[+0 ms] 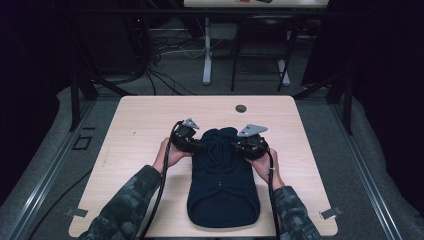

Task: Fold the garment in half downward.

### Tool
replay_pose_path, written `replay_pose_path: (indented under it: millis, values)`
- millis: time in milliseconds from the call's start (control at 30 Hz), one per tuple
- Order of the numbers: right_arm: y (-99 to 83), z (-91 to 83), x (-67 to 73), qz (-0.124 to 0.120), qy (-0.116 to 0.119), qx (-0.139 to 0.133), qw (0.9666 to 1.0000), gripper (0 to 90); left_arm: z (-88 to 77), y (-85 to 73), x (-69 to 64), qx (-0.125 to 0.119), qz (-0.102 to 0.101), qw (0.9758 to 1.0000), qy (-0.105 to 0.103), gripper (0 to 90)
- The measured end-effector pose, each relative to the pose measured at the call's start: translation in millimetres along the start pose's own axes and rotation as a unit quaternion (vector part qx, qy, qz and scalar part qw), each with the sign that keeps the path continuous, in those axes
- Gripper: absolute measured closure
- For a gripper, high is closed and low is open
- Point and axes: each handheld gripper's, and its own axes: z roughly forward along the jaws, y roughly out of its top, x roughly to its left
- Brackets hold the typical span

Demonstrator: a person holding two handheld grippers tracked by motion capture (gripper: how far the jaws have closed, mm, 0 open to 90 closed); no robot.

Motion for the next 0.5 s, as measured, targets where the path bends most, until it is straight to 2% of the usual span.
replay_pose_path:
  millis: [267, 333, 400, 467, 500]
  values:
    - [-2.2, -5.5, -5.1, 0.014, 0.007, -0.005, 0.9999, 68.8, -3.1, 3.4, -6.9, -0.015, 0.016, 0.9997, 0.009, 73.3]
    - [-3.7, -6.6, -9.4, 0.030, 0.021, -0.001, 0.9993, 67.7, -3.6, 4.5, -8.7, -0.017, 0.023, 0.9995, 0.011, 73.5]
    - [-4.1, -6.9, -11.6, 0.034, 0.028, 0.001, 0.9990, 66.9, -4.5, 5.5, -10.4, -0.019, 0.028, 0.9993, 0.013, 73.6]
    - [-5.2, -7.9, -16.4, 0.052, 0.042, -0.002, 0.9977, 65.2, -6.4, 6.9, -12.8, -0.026, 0.036, 0.9989, 0.016, 73.9]
    - [-5.2, -7.9, -16.4, 0.052, 0.042, -0.002, 0.9977, 65.2, -6.4, 6.9, -12.8, -0.026, 0.036, 0.9989, 0.016, 74.0]
